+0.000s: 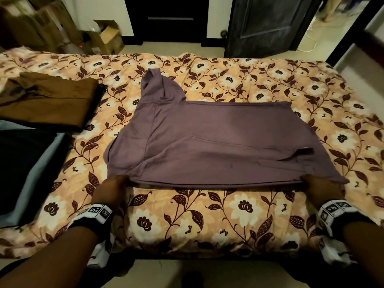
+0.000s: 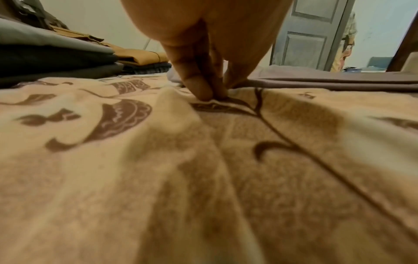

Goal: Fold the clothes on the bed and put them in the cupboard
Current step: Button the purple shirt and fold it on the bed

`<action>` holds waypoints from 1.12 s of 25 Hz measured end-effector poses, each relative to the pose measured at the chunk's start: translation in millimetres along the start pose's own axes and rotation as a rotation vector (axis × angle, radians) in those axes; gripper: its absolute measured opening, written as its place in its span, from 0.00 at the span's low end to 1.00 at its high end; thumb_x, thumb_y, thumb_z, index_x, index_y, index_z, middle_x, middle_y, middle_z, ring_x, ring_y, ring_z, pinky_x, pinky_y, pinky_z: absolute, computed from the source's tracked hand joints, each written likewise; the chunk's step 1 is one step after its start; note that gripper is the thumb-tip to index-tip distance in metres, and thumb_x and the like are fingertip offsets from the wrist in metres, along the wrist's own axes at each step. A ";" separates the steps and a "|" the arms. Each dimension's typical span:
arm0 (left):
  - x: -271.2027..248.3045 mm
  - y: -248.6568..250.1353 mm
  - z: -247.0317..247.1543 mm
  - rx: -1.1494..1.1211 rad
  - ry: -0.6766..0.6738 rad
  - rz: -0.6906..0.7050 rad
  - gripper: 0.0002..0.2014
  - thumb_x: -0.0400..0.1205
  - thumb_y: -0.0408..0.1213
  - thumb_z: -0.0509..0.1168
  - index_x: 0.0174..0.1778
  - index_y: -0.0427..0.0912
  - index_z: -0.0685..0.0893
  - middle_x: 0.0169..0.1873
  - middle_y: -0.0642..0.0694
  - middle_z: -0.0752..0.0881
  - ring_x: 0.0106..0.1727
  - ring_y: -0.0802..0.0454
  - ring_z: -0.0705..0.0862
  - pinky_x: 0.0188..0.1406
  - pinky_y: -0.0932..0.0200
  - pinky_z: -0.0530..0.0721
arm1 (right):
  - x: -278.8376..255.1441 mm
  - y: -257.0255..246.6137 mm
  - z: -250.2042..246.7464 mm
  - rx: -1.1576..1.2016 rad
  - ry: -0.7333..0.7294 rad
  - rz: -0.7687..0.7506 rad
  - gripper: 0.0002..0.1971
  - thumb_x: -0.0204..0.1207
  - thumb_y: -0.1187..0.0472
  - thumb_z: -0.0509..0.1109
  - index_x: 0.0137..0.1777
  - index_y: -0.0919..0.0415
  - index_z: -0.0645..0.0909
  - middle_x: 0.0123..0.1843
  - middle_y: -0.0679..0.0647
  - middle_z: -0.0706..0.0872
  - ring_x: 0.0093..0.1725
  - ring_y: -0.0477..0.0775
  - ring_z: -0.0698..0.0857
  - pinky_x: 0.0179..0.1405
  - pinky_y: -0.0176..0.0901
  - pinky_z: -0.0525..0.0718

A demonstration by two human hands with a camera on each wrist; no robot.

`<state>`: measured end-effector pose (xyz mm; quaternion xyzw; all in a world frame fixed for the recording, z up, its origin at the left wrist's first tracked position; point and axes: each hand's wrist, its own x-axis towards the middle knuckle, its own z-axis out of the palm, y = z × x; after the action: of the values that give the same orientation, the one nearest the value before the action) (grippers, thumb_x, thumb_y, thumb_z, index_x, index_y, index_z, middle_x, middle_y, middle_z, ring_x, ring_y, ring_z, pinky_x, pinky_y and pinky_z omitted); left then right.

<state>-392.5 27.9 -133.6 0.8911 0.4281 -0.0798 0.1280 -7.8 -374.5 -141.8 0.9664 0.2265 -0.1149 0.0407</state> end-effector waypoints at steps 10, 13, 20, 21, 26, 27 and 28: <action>-43.8 -1.5 -46.8 0.202 -0.024 0.081 0.20 0.81 0.30 0.61 0.65 0.52 0.85 0.63 0.44 0.86 0.61 0.43 0.85 0.57 0.53 0.81 | -41.8 8.9 -47.6 -0.059 -0.164 -0.022 0.16 0.82 0.57 0.62 0.66 0.60 0.80 0.66 0.61 0.84 0.64 0.60 0.82 0.64 0.48 0.77; -83.3 -2.6 -46.8 0.207 -0.094 0.045 0.17 0.82 0.32 0.61 0.63 0.52 0.87 0.63 0.42 0.85 0.61 0.41 0.84 0.56 0.54 0.81 | -67.3 11.4 -54.2 -0.102 -0.229 -0.005 0.16 0.84 0.57 0.59 0.67 0.61 0.77 0.69 0.59 0.80 0.67 0.60 0.79 0.70 0.52 0.74; -109.7 9.3 -52.5 0.328 -0.281 -0.002 0.13 0.84 0.35 0.61 0.64 0.43 0.83 0.62 0.39 0.84 0.61 0.42 0.84 0.57 0.55 0.82 | -63.3 26.6 -29.4 -0.116 -0.271 0.046 0.26 0.78 0.57 0.67 0.75 0.65 0.70 0.77 0.64 0.71 0.75 0.63 0.73 0.76 0.54 0.69; -106.6 13.1 -55.5 0.318 -0.329 -0.007 0.15 0.85 0.32 0.61 0.66 0.44 0.83 0.65 0.40 0.83 0.62 0.43 0.83 0.58 0.56 0.82 | -46.2 36.0 -12.9 -0.139 -0.291 0.048 0.29 0.74 0.57 0.71 0.75 0.63 0.70 0.77 0.64 0.72 0.74 0.63 0.73 0.76 0.53 0.70; -42.9 31.9 -82.2 -0.201 -0.190 -0.140 0.17 0.83 0.22 0.58 0.62 0.38 0.87 0.51 0.33 0.89 0.30 0.46 0.89 0.23 0.58 0.86 | -28.8 -4.8 -51.4 -0.034 -0.304 0.001 0.24 0.67 0.53 0.80 0.60 0.65 0.85 0.60 0.63 0.86 0.53 0.60 0.85 0.52 0.44 0.79; -22.0 37.3 -85.7 -0.324 -0.143 -0.181 0.15 0.83 0.22 0.59 0.60 0.36 0.87 0.47 0.33 0.89 0.30 0.43 0.90 0.23 0.56 0.87 | -18.6 -13.4 -61.7 0.036 -0.276 -0.032 0.19 0.70 0.54 0.78 0.56 0.67 0.87 0.57 0.64 0.88 0.48 0.59 0.84 0.48 0.42 0.78; -1.5 44.1 -89.3 -0.434 -0.117 -0.216 0.13 0.83 0.22 0.60 0.57 0.35 0.87 0.47 0.32 0.89 0.32 0.40 0.90 0.23 0.54 0.88 | -5.7 -21.0 -70.1 0.102 -0.251 -0.037 0.15 0.72 0.56 0.77 0.52 0.69 0.88 0.54 0.64 0.89 0.46 0.59 0.84 0.46 0.41 0.77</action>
<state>-355.9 26.8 -40.9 0.7855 0.5200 -0.0507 0.3318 -7.9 -349.1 -73.0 0.9409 0.2313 -0.2470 0.0173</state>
